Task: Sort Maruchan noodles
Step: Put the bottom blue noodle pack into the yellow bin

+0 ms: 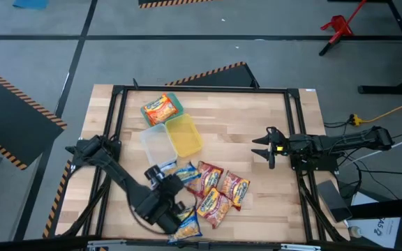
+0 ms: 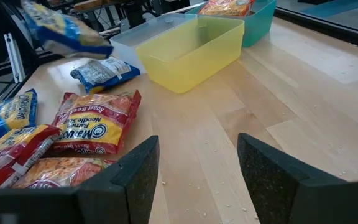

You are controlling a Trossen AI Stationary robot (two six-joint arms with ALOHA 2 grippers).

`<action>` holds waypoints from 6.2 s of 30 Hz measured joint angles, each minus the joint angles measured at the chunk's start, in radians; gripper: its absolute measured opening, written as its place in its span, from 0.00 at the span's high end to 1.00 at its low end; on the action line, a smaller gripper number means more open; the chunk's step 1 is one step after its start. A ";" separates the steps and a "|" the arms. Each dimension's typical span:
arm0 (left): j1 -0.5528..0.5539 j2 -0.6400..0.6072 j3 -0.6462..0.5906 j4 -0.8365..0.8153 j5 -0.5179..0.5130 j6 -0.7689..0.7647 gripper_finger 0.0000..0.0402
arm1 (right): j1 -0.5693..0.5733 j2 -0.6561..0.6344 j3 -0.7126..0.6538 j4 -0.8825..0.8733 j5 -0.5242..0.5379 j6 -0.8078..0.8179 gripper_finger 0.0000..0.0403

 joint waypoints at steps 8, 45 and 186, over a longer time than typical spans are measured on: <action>0.113 -0.004 -0.001 0.000 -0.033 0.081 1.00 | 0.000 0.000 0.000 0.000 0.000 0.000 0.49; 0.644 -0.020 -0.002 0.000 0.161 0.048 1.00 | 0.000 0.135 0.000 0.000 0.000 -0.008 0.49; 0.488 -0.393 -0.753 0.235 0.041 0.031 0.79 | -0.327 1.514 1.065 0.040 -0.052 -0.376 0.49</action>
